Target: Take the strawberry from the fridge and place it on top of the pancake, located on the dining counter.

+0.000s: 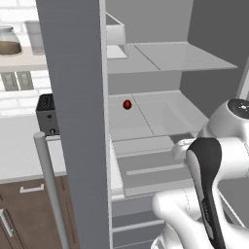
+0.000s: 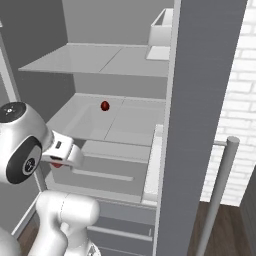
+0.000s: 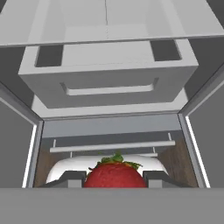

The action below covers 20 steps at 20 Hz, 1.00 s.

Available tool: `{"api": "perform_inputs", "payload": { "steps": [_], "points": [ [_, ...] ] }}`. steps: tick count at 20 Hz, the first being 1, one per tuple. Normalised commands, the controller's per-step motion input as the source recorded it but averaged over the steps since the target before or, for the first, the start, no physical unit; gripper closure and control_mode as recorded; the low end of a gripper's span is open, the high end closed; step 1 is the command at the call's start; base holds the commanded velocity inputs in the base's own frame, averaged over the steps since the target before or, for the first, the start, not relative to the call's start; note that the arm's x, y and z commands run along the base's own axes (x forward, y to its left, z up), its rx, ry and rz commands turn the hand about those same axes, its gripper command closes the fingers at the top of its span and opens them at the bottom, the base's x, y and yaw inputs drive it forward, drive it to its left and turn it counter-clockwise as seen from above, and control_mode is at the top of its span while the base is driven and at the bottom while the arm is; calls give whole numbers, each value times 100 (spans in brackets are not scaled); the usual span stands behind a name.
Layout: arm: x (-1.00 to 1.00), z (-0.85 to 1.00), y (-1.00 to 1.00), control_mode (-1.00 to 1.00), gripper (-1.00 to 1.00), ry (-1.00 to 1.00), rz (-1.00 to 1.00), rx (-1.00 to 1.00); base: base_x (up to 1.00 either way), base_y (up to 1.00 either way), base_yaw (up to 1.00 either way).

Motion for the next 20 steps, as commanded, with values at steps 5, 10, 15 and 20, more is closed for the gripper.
{"api": "perform_inputs", "payload": {
  "steps": [5,10,15,20],
  "points": [
    [-7,-38,0,-100,100,-4,0,0,0,0,0],
    [0,-45,0,-100,100,-17,0,-1,0,0,0],
    [0,-27,0,-100,100,-7,0,-2,0,0,0],
    [0,0,0,-100,100,0,0,0,0,0,0]
  ]
}}
